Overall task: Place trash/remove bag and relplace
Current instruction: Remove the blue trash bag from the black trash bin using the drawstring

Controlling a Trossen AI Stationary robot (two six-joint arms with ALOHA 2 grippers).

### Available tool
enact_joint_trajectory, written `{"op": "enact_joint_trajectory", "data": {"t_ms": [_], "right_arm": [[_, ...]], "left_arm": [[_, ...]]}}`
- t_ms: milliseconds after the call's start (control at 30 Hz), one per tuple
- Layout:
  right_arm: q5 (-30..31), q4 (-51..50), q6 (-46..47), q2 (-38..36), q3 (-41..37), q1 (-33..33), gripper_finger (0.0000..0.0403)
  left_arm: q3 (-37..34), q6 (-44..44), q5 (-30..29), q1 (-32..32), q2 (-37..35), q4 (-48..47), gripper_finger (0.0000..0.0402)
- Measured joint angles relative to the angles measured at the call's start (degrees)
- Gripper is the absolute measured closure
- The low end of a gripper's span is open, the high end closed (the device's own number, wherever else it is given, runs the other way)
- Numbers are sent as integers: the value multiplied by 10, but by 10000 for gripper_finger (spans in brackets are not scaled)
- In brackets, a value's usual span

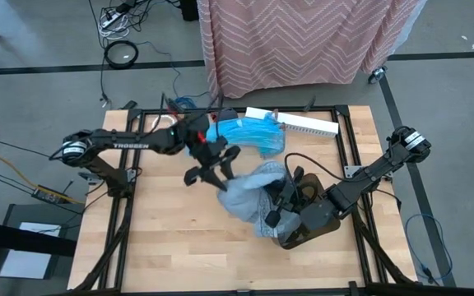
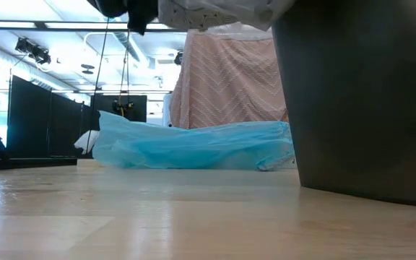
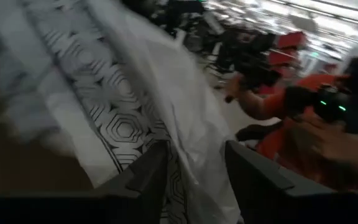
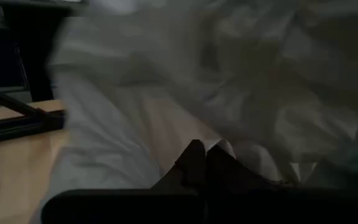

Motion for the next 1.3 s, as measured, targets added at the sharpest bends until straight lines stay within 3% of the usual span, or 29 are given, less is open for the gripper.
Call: {"op": "enact_joint_trajectory", "data": {"t_ms": [233, 533, 600, 767, 1000, 1167, 1300], "right_arm": [[0, -3, 1, 0, 0, 0, 403], [2, -14, 15, 0, 0, 0, 403], [2, -17, 15, 0, 0, -1, 403], [2, -20, 13, 0, 0, -4, 403], [-3, -20, 12, 0, 0, -8, 403], [-15, -20, 14, 0, 0, -8, 403], [-15, -18, 13, 0, 0, -8, 403]], "left_arm": [[0, 9, 12, 78, 0, -61, 229], [-6, 131, 36, 159, 0, -229, 229], [-29, 136, 73, 162, 0, -221, 229], [-111, 15, 147, 137, 0, -2, 229], [-219, -171, 63, 102, 0, 330, 229], [-264, -235, -9, 100, 0, 399, 229], [-290, -265, -12, 91, 13, 406, 229]]}}
